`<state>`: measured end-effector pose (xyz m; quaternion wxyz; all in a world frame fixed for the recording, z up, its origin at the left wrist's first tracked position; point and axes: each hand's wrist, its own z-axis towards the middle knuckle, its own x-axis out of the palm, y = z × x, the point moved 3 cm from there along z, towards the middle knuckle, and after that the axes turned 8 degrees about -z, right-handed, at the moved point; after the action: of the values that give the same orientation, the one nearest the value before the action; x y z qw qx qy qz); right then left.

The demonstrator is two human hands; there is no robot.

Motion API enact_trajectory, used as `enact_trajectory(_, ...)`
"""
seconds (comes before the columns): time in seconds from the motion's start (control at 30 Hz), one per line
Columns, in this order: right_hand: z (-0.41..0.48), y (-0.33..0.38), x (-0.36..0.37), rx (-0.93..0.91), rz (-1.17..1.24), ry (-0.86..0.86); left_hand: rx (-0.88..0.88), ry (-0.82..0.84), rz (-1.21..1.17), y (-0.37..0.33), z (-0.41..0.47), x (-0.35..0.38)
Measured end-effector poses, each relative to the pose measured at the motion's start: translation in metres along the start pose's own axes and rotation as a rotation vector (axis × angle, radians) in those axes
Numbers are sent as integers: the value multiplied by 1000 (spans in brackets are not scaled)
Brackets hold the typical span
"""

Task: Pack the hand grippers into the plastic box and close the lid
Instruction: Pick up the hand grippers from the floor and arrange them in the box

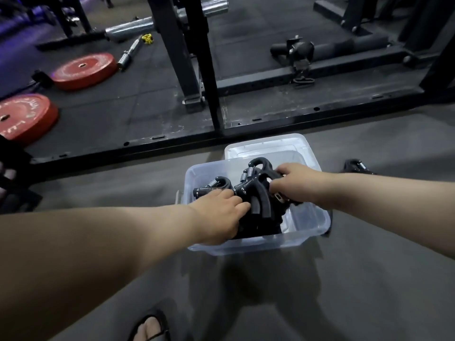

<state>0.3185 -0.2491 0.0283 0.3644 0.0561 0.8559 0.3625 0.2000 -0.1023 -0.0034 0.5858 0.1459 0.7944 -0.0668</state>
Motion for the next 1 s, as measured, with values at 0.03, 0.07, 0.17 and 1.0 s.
enact_trajectory(0.03, 2, -1, 2, -9, -22, 3, -4, -25, 2, -1, 1, 5)
enact_trajectory(0.07, 5, -3, 4, -12, -52, 0, -23, -47, -10, -1, 1, 9)
enact_trajectory(0.17, 12, -8, 3, 3, -266, -24, -34, -121, -69, -3, -2, 20)
enact_trajectory(1.0, -7, 70, 18, 158, -504, 79, -44, -53, -251, 21, -28, -26)
